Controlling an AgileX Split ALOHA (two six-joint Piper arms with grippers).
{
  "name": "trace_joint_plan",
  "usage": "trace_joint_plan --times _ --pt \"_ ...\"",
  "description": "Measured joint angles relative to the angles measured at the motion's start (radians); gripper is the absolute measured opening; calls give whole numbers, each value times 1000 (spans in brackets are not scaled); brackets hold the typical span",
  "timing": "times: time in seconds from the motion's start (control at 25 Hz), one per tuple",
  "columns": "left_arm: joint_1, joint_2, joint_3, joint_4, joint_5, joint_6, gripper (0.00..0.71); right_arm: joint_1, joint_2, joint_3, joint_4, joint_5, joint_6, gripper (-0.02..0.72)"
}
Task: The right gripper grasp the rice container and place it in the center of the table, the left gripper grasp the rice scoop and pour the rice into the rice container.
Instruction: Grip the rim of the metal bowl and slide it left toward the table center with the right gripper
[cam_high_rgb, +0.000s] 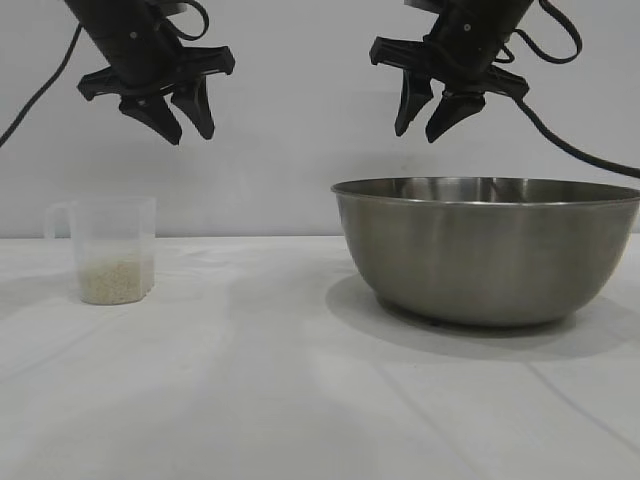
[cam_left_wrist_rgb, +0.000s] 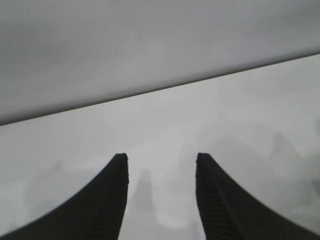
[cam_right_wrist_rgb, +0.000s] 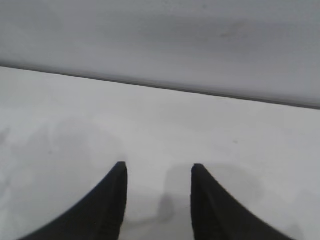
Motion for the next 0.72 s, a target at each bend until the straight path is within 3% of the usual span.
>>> trace_joint_plan --times 0.4,0.72 --pt "0 0 0 6 43 0 258 0 -5 0 -2 34 0 251" --pt "0 -61 15 8 99 15 258 0 -100 16 -104 118 0 251"
